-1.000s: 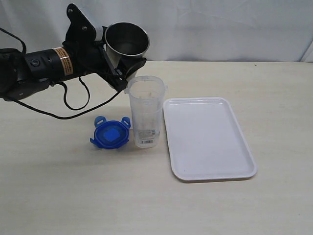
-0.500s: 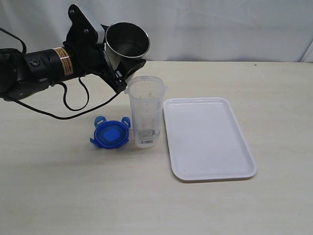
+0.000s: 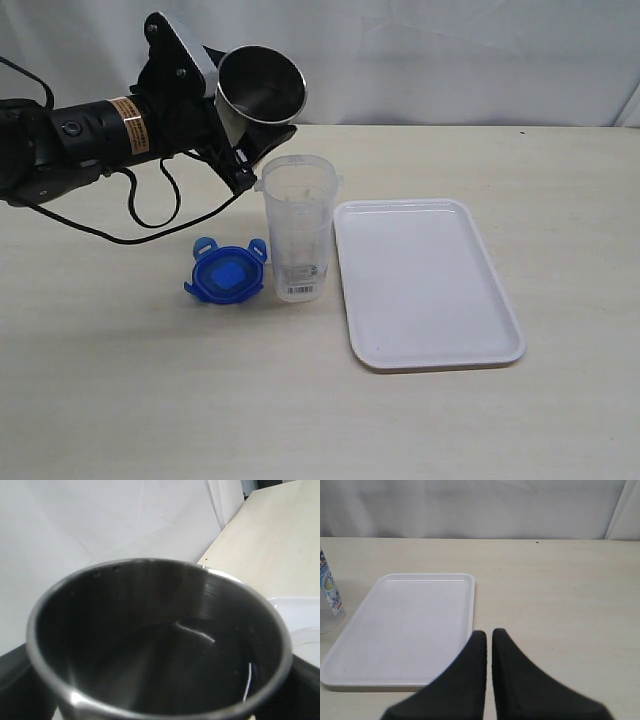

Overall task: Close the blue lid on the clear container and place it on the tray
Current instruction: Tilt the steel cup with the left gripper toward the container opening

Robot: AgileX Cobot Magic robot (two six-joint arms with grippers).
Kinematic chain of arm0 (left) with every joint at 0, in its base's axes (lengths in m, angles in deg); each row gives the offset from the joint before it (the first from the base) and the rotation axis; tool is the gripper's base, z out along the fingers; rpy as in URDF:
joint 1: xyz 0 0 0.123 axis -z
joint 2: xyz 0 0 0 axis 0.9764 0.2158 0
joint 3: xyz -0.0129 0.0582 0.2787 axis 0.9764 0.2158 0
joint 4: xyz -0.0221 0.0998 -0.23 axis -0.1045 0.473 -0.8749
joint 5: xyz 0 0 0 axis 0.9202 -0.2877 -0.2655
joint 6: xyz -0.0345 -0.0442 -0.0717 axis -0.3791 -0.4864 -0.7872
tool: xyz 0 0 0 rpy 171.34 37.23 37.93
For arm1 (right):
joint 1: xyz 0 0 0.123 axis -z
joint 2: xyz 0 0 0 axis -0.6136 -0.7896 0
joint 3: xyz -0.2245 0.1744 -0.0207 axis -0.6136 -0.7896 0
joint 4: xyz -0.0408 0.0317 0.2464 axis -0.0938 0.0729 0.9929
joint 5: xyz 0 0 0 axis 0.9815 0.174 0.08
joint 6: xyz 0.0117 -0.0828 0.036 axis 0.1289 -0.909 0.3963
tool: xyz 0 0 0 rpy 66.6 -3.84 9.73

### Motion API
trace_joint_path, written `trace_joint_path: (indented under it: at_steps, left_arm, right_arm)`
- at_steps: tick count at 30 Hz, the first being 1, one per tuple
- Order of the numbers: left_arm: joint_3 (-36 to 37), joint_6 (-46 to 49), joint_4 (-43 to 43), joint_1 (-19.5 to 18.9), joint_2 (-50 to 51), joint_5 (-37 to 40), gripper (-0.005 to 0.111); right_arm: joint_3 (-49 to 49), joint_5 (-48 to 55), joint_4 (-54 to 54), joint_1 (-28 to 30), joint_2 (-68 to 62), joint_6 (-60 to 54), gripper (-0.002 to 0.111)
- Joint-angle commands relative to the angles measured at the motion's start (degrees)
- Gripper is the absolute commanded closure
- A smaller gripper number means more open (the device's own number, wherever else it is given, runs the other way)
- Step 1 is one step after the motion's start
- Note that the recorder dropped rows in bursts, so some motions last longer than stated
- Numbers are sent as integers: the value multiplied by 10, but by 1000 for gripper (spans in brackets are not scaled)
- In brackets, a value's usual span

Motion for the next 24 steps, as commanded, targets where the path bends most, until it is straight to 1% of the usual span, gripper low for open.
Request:
trace_joint_path:
  at_steps: [1, 24]
  left_arm:
    - [-11, 23, -11, 2, -12, -33, 107]
    - [-11, 67, -8, 2, -12, -37, 107]
  right_arm:
    - [-1, 1, 0, 4, 3, -3, 104]
    - [-1, 1, 0, 4, 3, -3, 104]
